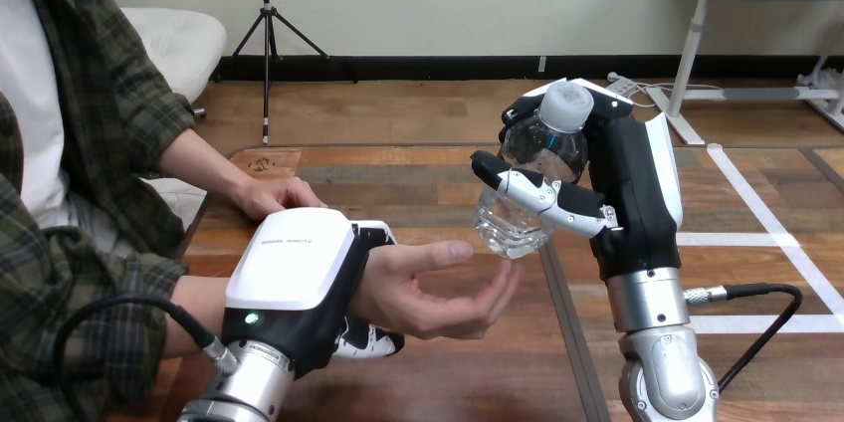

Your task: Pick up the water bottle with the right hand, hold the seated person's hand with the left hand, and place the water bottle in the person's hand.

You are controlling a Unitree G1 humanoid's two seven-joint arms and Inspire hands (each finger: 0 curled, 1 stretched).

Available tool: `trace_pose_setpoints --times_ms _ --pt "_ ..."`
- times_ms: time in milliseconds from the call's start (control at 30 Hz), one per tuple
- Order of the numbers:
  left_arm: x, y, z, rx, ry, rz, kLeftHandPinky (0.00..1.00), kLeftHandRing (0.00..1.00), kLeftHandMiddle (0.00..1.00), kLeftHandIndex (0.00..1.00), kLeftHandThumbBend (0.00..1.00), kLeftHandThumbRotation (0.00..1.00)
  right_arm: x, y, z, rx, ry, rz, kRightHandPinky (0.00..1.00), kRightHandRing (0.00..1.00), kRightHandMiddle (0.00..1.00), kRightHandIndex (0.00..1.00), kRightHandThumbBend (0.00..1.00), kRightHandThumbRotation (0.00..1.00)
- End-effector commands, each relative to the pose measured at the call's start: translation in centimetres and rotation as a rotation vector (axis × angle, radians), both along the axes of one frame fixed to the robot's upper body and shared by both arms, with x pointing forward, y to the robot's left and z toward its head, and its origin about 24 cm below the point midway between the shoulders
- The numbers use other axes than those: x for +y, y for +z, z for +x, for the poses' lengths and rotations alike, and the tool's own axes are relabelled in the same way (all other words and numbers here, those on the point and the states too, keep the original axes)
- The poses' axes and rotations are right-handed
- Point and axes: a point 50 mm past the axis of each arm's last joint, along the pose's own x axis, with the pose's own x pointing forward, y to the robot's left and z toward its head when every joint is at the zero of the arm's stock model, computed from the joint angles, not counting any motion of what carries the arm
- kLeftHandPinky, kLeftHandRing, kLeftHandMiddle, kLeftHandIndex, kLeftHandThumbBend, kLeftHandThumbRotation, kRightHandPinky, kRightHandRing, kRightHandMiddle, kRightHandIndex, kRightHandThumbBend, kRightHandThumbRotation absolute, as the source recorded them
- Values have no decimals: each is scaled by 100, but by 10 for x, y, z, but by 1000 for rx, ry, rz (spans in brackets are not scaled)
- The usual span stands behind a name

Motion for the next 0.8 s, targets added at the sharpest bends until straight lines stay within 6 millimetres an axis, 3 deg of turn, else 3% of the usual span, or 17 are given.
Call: trace_pose_setpoints --times_ms 0,767 --pt "-8 8 5 -54 -33 -29 45 52 57 54 76 0 2 31 12 -140 15 3 35 39 43 45 69 0" --pt "-7 7 6 -62 -26 -51 43 49 54 52 72 0 2 31 12 -146 17 2 35 38 43 45 68 0"
